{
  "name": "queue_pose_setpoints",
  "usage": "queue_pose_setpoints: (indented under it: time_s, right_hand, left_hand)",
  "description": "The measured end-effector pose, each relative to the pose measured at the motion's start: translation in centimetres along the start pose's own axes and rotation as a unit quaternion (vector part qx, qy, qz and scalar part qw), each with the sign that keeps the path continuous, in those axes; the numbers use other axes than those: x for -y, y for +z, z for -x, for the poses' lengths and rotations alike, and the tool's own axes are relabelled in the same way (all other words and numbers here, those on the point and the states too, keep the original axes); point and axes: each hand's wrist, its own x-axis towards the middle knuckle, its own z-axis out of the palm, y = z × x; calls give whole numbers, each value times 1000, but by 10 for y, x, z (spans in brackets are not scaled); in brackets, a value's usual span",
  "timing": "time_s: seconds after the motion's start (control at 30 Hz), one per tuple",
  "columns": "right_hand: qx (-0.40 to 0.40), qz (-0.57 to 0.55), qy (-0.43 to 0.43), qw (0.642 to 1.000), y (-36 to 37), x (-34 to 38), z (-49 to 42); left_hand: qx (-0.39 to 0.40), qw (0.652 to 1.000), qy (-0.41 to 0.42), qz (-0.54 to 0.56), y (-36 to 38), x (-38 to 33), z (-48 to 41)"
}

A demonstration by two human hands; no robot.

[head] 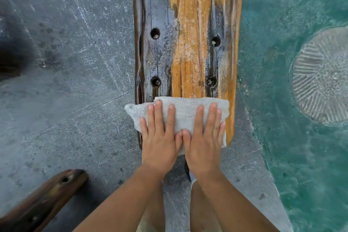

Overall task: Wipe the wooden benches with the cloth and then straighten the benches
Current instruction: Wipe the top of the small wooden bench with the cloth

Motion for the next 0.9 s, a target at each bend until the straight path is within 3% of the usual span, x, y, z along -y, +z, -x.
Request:
queue_pose_setpoints:
  time_s: [0.17,0.37,0.7,0.9]
  right_hand:
    - [-4,52,-50,997,-17,-4,-48]
    - [5,34,-12,999,-37,15,-95]
    - [23,17,-29,999,-75,32,-170]
    - [10,-1,-43,999,-111,47,-273]
  left_hand:
    - [-31,999,5,-22,-10,2,-42]
    - [-19,999,28,-34,-40,5,-96]
    - [12,1000,17,-2,-77,7,-168]
    - [1,1000,18,15,-116,5,-269]
